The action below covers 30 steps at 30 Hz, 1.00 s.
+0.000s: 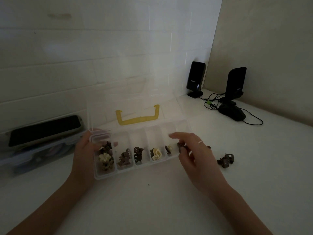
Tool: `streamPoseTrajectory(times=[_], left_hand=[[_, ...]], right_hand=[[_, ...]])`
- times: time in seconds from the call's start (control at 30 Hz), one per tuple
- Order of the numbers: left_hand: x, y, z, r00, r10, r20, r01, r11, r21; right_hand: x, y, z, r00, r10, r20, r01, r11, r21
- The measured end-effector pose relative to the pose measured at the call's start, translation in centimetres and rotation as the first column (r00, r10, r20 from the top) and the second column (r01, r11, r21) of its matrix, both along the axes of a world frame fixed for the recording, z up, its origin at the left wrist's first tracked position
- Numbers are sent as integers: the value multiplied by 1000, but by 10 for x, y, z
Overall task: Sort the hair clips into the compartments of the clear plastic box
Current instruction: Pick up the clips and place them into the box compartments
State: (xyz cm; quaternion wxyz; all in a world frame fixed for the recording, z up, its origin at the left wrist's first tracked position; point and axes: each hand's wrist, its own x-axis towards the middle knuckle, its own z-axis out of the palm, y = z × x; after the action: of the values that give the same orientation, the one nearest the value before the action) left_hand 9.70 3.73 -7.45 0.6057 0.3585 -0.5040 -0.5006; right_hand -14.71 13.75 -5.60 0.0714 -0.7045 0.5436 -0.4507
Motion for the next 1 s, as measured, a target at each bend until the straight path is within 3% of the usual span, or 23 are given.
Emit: streamPoseTrajectory(times=[0.13, 0.3, 0.57, 0.7, 0.8, 1.0], left_hand=[[-3, 2, 2, 998, 42, 57, -38, 997, -62], [-5, 5, 3, 990, 95, 107, -80, 987, -136], [0, 2, -2, 999, 29, 35, -28, 998, -48], [-1, 3, 0, 995, 70, 74, -65, 996, -64], [-2, 5, 2, 997, 57, 60, -54, 997, -50], [-5, 8, 8, 980, 115, 164, -96, 988, -121]], right_hand=[[6, 3, 9, 947, 13, -321, -4, 1000, 27], [15, 1, 15, 875, -13, -483, 49, 997, 63], [21, -11, 15, 891, -32, -453, 83, 992, 93], [31, -7, 25, 923, -44, -382, 79, 994, 76], [43, -4, 35, 941, 19, -338, 23, 993, 119], [71, -7, 35, 894, 183, -409, -94, 969, 227]])
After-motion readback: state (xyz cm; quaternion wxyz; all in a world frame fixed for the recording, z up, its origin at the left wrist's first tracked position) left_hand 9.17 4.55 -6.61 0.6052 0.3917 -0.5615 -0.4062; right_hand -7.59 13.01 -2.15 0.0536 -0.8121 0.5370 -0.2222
